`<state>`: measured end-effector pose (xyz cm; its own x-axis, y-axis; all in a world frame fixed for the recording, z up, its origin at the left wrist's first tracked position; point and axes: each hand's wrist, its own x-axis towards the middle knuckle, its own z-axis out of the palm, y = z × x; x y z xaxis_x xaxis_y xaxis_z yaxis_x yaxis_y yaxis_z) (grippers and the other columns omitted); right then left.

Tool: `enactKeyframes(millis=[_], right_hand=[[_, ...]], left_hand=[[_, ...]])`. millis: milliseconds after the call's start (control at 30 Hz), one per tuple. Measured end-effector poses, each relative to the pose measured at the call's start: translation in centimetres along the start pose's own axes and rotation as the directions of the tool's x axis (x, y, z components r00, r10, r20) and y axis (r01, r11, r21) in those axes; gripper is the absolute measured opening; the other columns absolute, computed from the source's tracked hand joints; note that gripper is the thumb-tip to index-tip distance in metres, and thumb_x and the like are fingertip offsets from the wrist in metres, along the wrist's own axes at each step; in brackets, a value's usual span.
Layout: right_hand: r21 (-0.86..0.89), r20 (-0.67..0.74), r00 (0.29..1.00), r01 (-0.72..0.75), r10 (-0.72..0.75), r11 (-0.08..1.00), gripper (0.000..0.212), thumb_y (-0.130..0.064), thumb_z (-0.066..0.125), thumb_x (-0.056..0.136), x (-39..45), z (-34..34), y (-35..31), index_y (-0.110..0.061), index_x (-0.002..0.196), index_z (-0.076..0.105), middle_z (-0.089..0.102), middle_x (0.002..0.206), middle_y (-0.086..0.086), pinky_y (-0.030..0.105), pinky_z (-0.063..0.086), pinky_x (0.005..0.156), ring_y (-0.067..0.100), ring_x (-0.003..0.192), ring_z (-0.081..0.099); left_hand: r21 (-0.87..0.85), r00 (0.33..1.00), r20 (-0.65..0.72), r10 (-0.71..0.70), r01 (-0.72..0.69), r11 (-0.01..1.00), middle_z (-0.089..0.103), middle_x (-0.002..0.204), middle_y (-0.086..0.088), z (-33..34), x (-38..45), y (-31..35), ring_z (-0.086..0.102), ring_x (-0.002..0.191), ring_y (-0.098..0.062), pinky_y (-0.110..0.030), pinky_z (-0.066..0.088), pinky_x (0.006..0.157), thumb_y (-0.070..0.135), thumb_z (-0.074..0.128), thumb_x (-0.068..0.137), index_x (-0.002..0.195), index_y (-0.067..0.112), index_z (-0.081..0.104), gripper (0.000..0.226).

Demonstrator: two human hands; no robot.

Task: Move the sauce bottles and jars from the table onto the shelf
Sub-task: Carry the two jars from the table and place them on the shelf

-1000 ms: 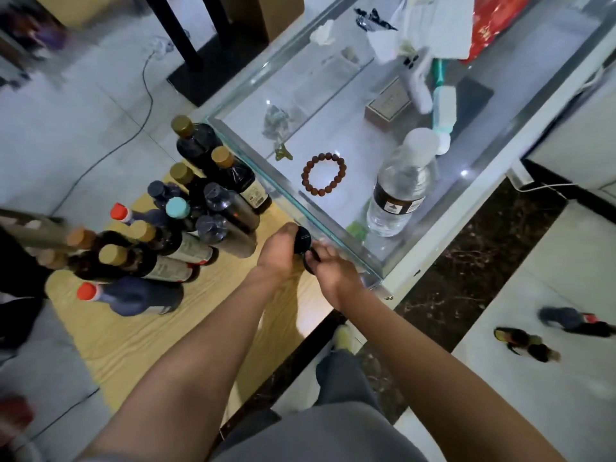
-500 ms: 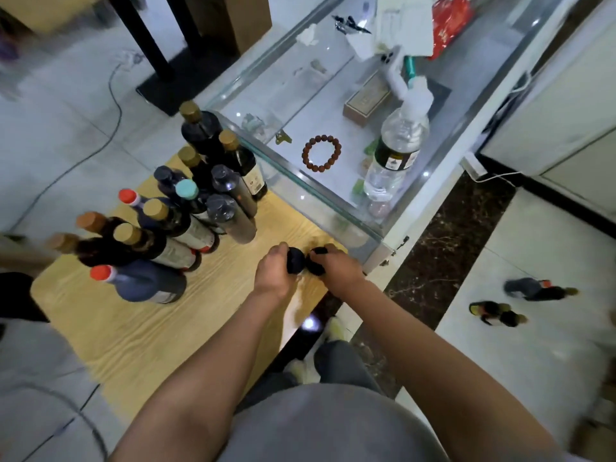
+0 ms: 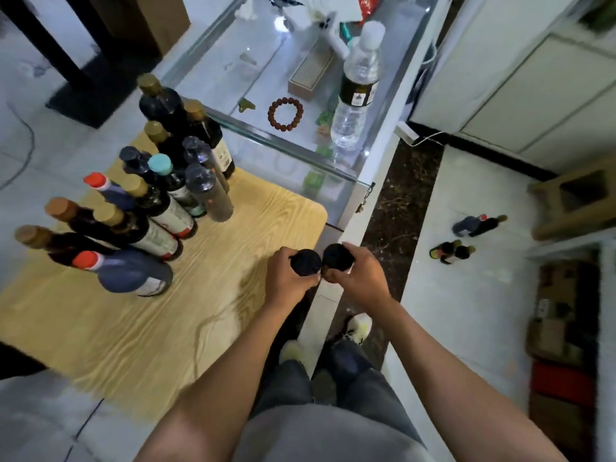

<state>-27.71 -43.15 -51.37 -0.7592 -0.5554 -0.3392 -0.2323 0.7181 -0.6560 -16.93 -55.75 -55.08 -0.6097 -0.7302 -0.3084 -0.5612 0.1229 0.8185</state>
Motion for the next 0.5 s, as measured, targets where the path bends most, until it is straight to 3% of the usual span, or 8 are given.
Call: enactKeyframes(millis=[67,133,233,333,400,500], right_hand=[[0.129,-0.106,0.991,-0.070,0.084,0.989,0.081,-0.040,0.082,0.068,-2.1,-1.9,0.5,-0.019,0.138,0.047,0.061,0.124,0.000,0.036,0.051,0.094,0.017,0.112,0.058],[0.248,-0.216,0.963,-0.106,0.162,0.963,0.088,-0.041,0.085,0.066,-3.9,-4.4,1.2,-0.024,0.141,0.041,0.058,0.123,-0.008,0.028,0.049,0.095,0.009,0.111,0.056],[0.424,-0.343,0.900,-0.107,0.269,0.899,0.071,-0.028,0.087,0.067,-6.6,-8.7,2.7,-0.024,0.128,0.049,0.056,0.104,-0.022,0.012,0.047,0.082,-0.002,0.097,0.059],[0.493,-0.486,0.826,-0.011,0.286,0.870,0.058,-0.029,0.085,0.068,-9.4,-13.1,4.8,-0.025,0.119,0.057,0.060,0.103,-0.021,0.021,0.053,0.085,-0.007,0.095,0.060],[0.505,-0.565,0.773,0.049,0.288,0.862,0.052,-0.030,0.083,0.070,-11.8,-16.5,6.5,-0.027,0.117,0.059,0.064,0.106,-0.017,0.023,0.052,0.089,-0.004,0.100,0.060],[0.507,-0.660,0.693,0.128,0.289,0.852,0.043,-0.019,0.082,0.075,-15.5,-22.0,8.5,-0.024,0.113,0.062,0.065,0.102,-0.017,0.010,0.048,0.080,-0.012,0.094,0.058]], left_hand=[[-0.072,0.998,0.058,-0.008,0.012,0.997,0.059,0.097,0.005,0.9,-0.9,2.1,0.057,0.082,-0.001,-0.014,0.044,0.064,0.019,0.091,0.055,0.099,0.017,0.055,0.057],[-0.211,0.992,0.126,0.002,0.024,0.977,0.064,0.100,0.004,2.4,-1.8,4.5,0.060,0.084,0.004,-0.010,0.047,0.069,0.011,0.091,0.055,0.101,0.019,0.056,0.058],[-0.314,0.968,0.239,0.073,0.006,0.949,0.066,0.106,0.001,5.3,-3.4,8.9,0.064,0.098,-0.009,-0.014,0.050,0.080,0.010,0.091,0.058,0.108,0.024,0.056,0.063],[-0.379,0.937,0.313,0.157,-0.028,0.925,0.062,0.110,0.007,8.1,-5.7,14.3,0.059,0.101,-0.002,-0.006,0.047,0.073,0.008,0.089,0.063,0.114,0.023,0.053,0.065],[-0.401,0.906,0.363,0.220,-0.061,0.914,0.062,0.113,0.008,10.3,-7.7,17.7,0.059,0.105,-0.004,-0.009,0.048,0.077,0.010,0.089,0.064,0.117,0.023,0.053,0.066],[-0.432,0.855,0.440,0.275,-0.067,0.899,0.063,0.117,0.006,13.8,-11.1,22.6,0.060,0.108,-0.006,-0.022,0.052,0.089,0.015,0.089,0.065,0.118,0.023,0.055,0.064]])
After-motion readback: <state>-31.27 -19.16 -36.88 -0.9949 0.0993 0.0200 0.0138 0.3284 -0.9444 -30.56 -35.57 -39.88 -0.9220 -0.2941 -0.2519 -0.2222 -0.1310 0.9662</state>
